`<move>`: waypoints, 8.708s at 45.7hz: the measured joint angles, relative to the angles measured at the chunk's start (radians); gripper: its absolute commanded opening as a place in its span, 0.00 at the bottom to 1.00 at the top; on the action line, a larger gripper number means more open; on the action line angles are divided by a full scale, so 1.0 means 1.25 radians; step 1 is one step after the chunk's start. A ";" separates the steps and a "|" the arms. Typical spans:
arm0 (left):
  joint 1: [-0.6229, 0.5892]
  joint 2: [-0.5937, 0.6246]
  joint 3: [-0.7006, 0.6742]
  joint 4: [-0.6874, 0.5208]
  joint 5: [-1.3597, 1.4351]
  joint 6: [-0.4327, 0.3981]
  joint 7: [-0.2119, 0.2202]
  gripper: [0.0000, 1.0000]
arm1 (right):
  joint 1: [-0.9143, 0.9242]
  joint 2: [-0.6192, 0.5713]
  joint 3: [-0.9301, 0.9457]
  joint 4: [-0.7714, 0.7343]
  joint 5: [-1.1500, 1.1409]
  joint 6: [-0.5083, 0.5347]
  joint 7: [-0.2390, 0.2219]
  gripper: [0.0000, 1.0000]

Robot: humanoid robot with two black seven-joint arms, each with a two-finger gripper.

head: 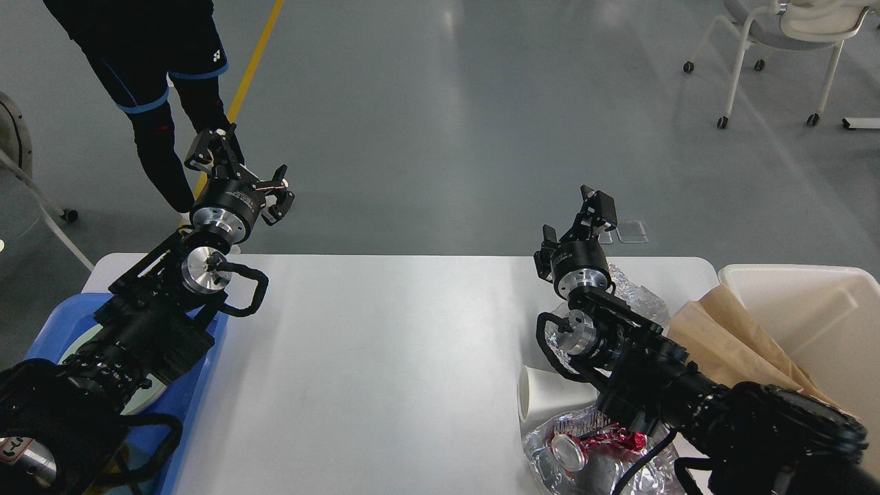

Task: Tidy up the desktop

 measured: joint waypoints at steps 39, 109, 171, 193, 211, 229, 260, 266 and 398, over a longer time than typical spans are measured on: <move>0.102 0.012 -0.003 0.012 -0.006 -0.169 -0.003 0.98 | -0.001 0.000 0.000 0.000 0.000 0.000 0.000 1.00; 0.102 0.013 -0.003 0.012 -0.006 -0.169 -0.002 0.98 | 0.919 -0.286 -1.313 0.582 0.022 0.313 -0.011 1.00; 0.102 0.012 -0.004 0.012 -0.006 -0.170 -0.003 0.98 | 0.745 -0.222 -1.752 0.864 -0.228 0.095 -0.340 1.00; 0.102 0.012 -0.003 0.012 -0.006 -0.170 -0.003 0.98 | 0.464 -0.219 -1.757 0.685 -0.102 -0.041 -0.340 0.29; 0.102 0.012 -0.003 0.012 -0.006 -0.170 -0.003 0.98 | 0.425 -0.209 -1.758 0.682 -0.076 -0.078 -0.346 0.00; 0.102 0.012 -0.004 0.012 -0.006 -0.169 -0.004 0.98 | 0.657 -0.301 -1.827 0.813 -0.176 -0.034 -0.342 0.00; 0.102 0.013 -0.003 0.012 -0.006 -0.169 -0.004 0.98 | 1.501 -0.310 -1.717 1.013 -0.277 0.641 -0.213 0.00; 0.102 0.012 -0.003 0.012 -0.006 -0.169 -0.003 0.98 | 1.314 -0.332 -1.825 0.942 -0.279 0.500 -0.217 0.00; 0.102 0.012 -0.005 0.012 -0.006 -0.170 -0.003 0.98 | 0.455 -0.200 -1.612 0.697 0.034 0.005 -0.252 0.00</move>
